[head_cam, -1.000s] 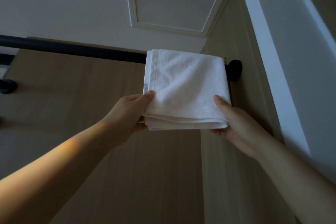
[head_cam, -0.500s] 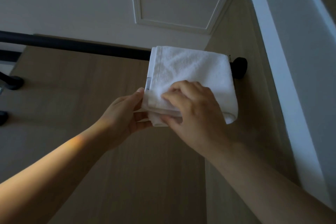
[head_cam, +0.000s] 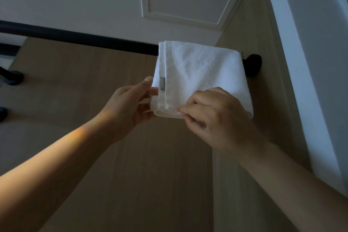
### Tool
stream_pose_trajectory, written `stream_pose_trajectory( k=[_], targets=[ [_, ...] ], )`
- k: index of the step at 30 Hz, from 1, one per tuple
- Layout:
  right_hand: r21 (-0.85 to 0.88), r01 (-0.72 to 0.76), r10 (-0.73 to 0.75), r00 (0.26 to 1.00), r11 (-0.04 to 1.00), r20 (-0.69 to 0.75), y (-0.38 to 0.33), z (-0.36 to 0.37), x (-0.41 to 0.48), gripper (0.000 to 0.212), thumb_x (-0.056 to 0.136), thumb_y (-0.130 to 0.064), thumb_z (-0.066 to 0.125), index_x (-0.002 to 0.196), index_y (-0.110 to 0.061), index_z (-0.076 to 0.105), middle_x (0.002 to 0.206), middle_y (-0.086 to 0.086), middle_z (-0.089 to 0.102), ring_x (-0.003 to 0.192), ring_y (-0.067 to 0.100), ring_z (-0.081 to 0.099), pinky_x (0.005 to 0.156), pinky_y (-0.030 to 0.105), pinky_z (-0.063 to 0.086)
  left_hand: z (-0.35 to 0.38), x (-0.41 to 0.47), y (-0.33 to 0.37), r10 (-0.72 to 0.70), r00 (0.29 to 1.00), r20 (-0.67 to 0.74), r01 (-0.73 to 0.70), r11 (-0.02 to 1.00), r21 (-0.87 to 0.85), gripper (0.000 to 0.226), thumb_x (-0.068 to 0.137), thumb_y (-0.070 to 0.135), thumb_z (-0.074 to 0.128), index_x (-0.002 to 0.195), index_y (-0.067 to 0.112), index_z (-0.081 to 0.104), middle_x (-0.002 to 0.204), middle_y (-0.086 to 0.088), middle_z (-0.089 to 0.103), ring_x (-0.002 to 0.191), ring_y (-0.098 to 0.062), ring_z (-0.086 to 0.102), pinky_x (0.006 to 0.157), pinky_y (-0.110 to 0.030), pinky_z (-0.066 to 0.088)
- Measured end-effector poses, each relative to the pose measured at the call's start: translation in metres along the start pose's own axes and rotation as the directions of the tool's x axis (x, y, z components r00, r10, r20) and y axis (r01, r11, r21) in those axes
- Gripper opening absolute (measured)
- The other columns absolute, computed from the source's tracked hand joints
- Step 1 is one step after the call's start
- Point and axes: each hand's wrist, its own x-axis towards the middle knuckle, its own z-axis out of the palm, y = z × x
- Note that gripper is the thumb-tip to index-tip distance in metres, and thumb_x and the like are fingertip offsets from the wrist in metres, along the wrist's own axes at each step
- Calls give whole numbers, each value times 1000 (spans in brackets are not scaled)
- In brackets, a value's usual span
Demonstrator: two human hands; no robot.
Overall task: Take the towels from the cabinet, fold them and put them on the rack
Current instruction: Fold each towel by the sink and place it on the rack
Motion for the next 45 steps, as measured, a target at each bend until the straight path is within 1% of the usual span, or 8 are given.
stream_pose_trajectory(
  k=[11,15,19,22,25,31,35,45],
  targets=[
    [-64,-42,43,999,997,20,3,13,-17,24,83,-22,75,106,-15,76,95,1,69,90,23,62,84,41,48,8,-5,-8,211,976,-59,-177,920,349,17,89,16,67,80,4,74,85,-20,73,84,-38,71,80,-43,60],
    [42,-367,369,917,929,-151,15,7,-37,31,89,-43,61,94,-17,78,111,4,67,110,24,59,98,49,42,8,-4,-15,263,960,-95,-202,888,413,13,88,20,69,80,12,75,79,-7,75,78,-25,73,79,-43,60],
    [288,-733,770,638,616,-23,28,5,-43,61,84,-43,68,136,-20,49,144,1,41,124,9,42,90,19,41,7,-2,-23,286,934,-213,-192,906,377,33,80,23,77,106,22,57,93,-2,74,84,-19,73,73,-40,60],
    [519,-839,883,358,162,305,40,8,-38,81,85,-53,66,151,-26,27,142,-4,48,119,14,53,93,33,46,9,-2,-25,290,944,-159,-221,910,351,31,85,16,72,115,17,63,95,-1,75,88,-21,73,77,-41,59],
    [631,-763,805,282,-141,522,46,15,-36,62,87,-51,65,141,-29,44,131,-5,61,113,16,62,96,41,52,13,-3,-26,364,923,-129,-284,866,412,23,90,17,67,111,24,70,91,2,76,85,-16,73,78,-38,58],
    [635,-769,847,290,-72,446,51,23,-37,66,80,-60,66,133,-21,56,123,-4,67,114,18,63,104,45,47,20,-10,-30,448,893,-26,-320,676,664,27,97,37,51,82,21,66,67,17,62,61,1,56,59,-29,47],
    [638,-767,843,298,-68,448,48,21,-38,64,76,-64,67,120,-18,65,112,-2,72,105,18,68,99,45,51,21,-13,-31,380,924,-31,-303,782,545,36,98,41,49,92,10,66,87,-7,69,81,-23,68,74,-51,58],
    [661,-750,868,312,-25,385,41,12,-36,48,80,-60,65,103,-18,67,101,2,72,89,18,70,70,32,58,23,-12,-32,401,915,-45,-332,812,481,26,99,26,50,82,14,65,71,7,62,63,-5,61,55,-21,53]
  ],
)
